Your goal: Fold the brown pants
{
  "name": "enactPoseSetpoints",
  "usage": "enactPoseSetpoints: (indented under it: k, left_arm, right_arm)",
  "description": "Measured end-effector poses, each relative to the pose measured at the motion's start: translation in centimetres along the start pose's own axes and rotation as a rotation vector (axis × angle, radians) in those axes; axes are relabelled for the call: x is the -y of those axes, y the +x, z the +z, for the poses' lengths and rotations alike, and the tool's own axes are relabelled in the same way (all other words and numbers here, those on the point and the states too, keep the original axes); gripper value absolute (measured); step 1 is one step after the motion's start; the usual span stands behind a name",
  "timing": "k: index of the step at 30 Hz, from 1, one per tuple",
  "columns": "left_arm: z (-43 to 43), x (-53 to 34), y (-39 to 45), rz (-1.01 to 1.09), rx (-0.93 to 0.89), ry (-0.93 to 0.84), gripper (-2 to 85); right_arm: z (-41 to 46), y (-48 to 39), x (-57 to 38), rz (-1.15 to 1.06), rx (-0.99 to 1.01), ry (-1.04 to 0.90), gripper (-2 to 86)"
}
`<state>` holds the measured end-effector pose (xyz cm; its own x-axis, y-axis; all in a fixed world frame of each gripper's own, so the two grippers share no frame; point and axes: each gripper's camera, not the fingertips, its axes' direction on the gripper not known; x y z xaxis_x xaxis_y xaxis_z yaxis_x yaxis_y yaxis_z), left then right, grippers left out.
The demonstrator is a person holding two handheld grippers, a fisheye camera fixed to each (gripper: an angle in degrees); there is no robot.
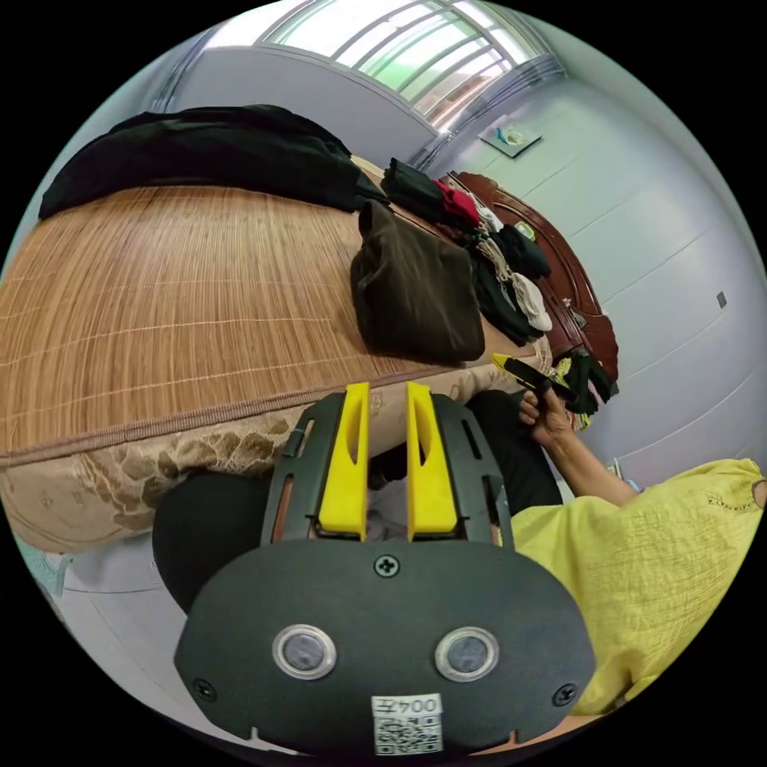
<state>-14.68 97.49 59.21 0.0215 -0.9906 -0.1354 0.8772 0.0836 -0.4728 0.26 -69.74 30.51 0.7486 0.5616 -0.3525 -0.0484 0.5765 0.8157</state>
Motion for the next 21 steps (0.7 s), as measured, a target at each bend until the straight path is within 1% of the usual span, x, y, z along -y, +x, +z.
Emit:
enactPoseSetpoints:
  k: [3,5,7,10,14,21]
  left_arm:
    - [-0.7,-2.8,0.7,0.004,0.010,0.039,7.4]
    - [-0.5,-5.1,1.2,0.002,0.031,0.051,7.2]
    - [-0.4,-6.5,1.7,0.014,0.045,0.057,6.9]
    - [-0.7,-7.6,2.8,0.061,0.091,0.092,6.4]
    - [0.1,-5.6,4.0,0.165,0.195,0.085,7.3]
    - [6.0,-0.2,2.7,0.189,0.198,-0.002,10.9]
  right_arm:
    - [0.8,1.1,0.7,-0.002,0.013,0.040,14.4]
    - [2.8,1.8,1.4,-0.015,0.024,-0.022,11.6]
    - [4.4,2.4,1.3,-0.026,-0.032,-0.099,10.6]
    - [4.6,3.5,0.7,-0.003,-0.005,-0.087,10.3]
    - [5.3,3.9,0.7,-0.036,-0.028,-0.125,10.7]
    - [6.6,3.9,1.3,-0.109,-0.081,-0.215,10.9]
